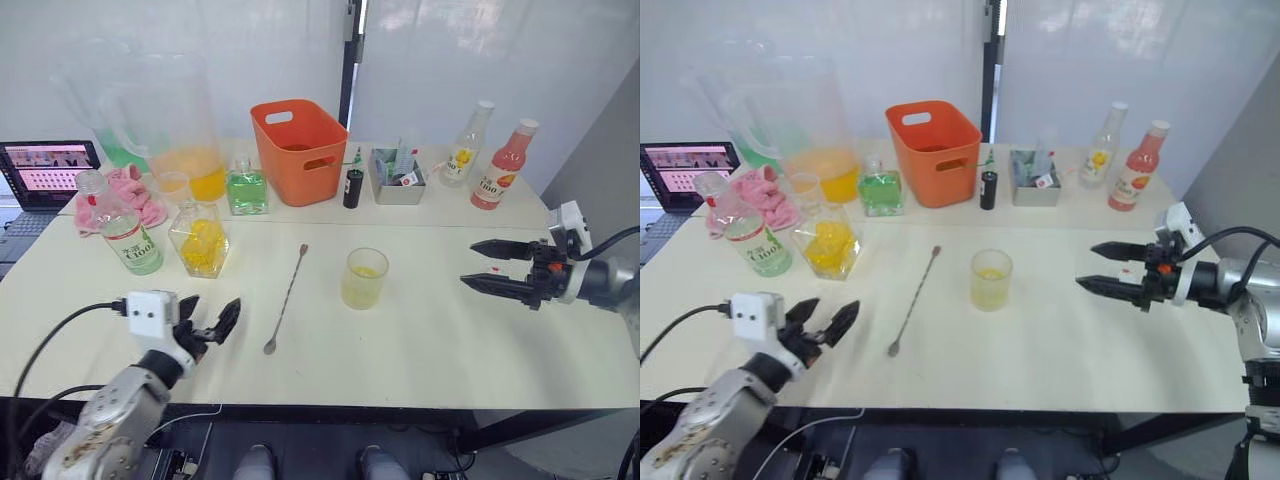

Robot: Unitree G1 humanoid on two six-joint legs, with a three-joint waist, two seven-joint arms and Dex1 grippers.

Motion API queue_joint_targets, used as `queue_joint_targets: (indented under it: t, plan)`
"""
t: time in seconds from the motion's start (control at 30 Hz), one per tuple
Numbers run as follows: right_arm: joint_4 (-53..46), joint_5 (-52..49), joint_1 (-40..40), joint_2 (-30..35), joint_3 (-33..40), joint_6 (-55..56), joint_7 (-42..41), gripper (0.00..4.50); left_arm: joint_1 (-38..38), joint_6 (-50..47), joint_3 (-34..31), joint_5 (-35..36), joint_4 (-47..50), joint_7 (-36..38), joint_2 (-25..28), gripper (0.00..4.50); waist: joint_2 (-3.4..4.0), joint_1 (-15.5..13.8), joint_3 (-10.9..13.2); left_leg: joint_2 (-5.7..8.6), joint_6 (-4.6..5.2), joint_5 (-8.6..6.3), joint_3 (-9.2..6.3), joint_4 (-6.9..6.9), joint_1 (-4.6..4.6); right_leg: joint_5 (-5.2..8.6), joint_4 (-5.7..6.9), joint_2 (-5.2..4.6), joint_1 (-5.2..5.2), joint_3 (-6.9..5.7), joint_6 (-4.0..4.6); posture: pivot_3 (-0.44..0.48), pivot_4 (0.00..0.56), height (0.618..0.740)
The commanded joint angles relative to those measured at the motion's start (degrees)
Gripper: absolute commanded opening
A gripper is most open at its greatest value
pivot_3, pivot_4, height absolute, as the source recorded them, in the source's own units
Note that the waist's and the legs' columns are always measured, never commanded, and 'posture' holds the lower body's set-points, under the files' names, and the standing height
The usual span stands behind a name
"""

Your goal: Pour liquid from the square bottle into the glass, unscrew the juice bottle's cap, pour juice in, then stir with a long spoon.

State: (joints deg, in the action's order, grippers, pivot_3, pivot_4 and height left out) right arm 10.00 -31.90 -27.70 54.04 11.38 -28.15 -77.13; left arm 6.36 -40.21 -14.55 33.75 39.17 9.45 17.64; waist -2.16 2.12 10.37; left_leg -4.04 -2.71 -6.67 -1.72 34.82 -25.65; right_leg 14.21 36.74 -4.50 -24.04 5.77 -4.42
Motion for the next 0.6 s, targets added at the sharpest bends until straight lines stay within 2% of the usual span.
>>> queue_joint_targets:
  t: [0.03,0.17,0.23,0.6]
  plan:
    - [-5.02,-1.97,0.85,1.64,1.5,-1.7,-0.58,4.5,-2.04,-0.23,3.91,-2.25,1.67,-3.18,-1.54,4.48,0.0,0.03,0.0,0.0,-0.01,-0.01,0.0,0.0,0.0,0.0,0.0,0.01,0.0,0.0,0.0,0.0,0.15,0.725]
    - [-8.63,-2.85,2.86,1.99,2.17,-3.37,-0.04,4.5,-4.49,0.5,8.34,-5.97,-1.31,-5.61,-3.73,4.48,0.01,0.05,-0.01,0.0,-0.01,-0.01,-0.01,0.0,0.01,0.01,0.0,0.02,0.0,0.0,0.01,0.0,0.15,0.725]
    - [-9.76,-2.31,3.53,1.57,2.58,-3.01,1.4,4.5,-5.09,1.71,11.11,-9.17,-3.18,-5.52,-3.4,4.48,0.01,0.11,-0.01,0.0,-0.01,-0.01,-0.01,0.01,0.01,0.01,0.0,0.02,0.0,0.01,0.01,0.0,0.15,0.725]
    - [-17.01,-4.28,8.0,0.74,5.3,-4.17,6.22,4.5,-13.19,0.66,19.46,-17.04,-16.06,-3.97,-4.49,4.48,0.01,-0.25,-0.01,0.03,-0.01,-0.01,-0.01,0.02,-0.03,-0.01,-0.04,0.01,0.0,0.01,-0.04,0.0,0.15,0.725]
